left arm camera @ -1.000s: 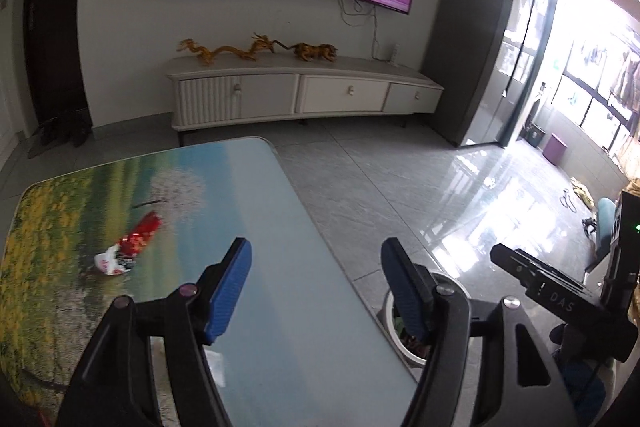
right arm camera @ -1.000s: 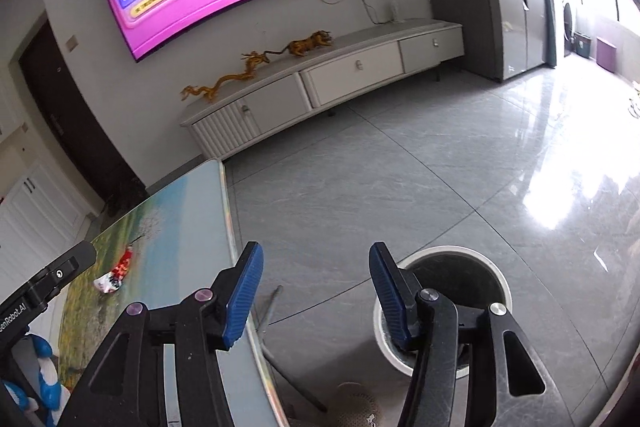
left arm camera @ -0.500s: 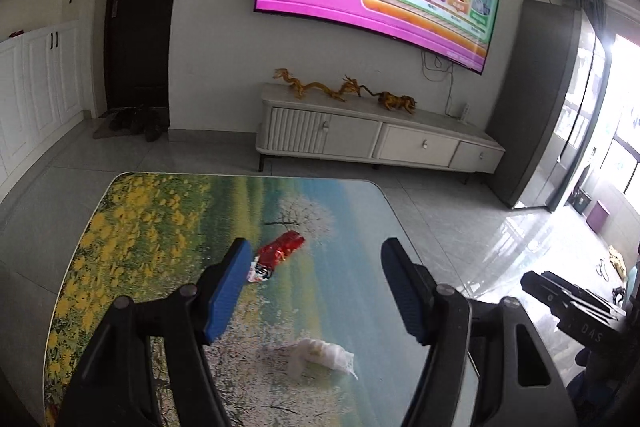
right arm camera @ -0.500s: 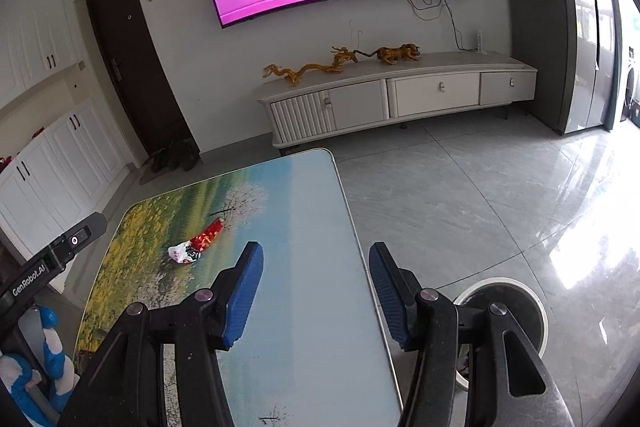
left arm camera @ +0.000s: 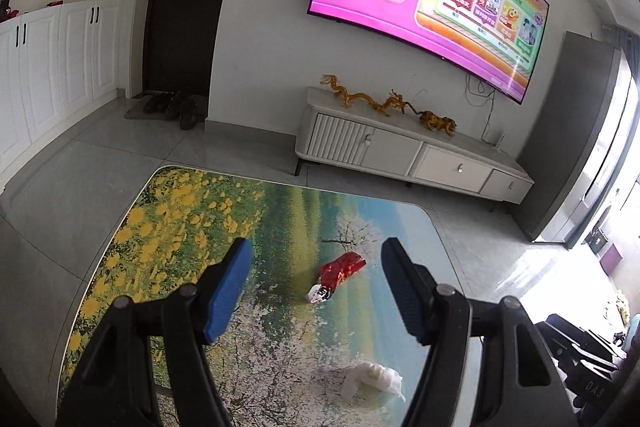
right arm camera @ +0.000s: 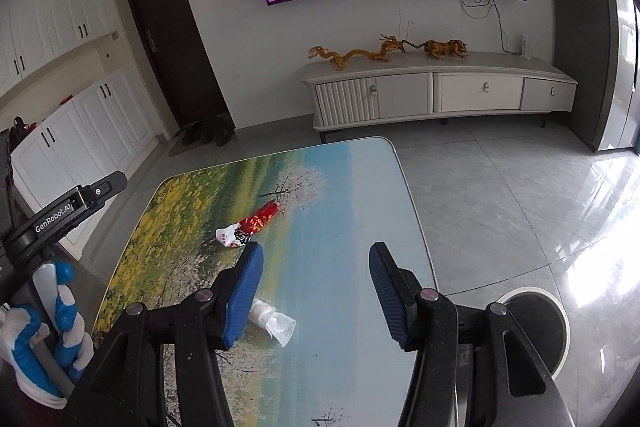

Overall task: Collect trash
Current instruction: 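Move both tools back to the table, then lower the right gripper onto the white tissue bag, then grasp the white tissue bag with the right gripper while the left gripper grasps the red-and-white wrapper, then lift both items and carry them over the white bin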

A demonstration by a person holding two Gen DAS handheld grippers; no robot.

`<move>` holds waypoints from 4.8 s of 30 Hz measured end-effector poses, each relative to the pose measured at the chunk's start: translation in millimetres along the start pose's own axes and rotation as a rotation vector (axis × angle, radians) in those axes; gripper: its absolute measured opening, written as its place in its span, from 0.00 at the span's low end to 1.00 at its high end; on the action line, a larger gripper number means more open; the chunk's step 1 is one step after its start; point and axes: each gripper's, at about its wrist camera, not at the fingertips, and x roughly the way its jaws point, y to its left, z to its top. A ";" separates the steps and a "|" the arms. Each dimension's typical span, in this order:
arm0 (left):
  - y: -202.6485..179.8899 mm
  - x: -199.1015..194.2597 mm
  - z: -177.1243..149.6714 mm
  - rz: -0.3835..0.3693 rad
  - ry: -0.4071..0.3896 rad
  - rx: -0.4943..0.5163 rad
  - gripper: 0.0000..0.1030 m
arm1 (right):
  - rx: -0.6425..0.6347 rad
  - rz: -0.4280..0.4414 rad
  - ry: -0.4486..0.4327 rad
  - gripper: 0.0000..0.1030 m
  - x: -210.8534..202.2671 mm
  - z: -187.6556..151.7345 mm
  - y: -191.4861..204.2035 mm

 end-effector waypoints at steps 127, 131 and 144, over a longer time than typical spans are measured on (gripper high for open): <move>-68.8 -6.3 -77.7 -0.110 0.086 0.144 0.23 | 0.155 -0.032 -0.120 0.16 -15.6 -47.4 -55.3; -80.2 -1.8 -80.3 -0.094 0.088 0.170 0.23 | 0.168 -0.033 -0.121 0.16 -13.1 -49.3 -65.1; -111.5 13.6 -90.2 -0.052 0.100 0.233 0.23 | 0.213 -0.070 -0.136 0.16 -16.6 -56.2 -96.3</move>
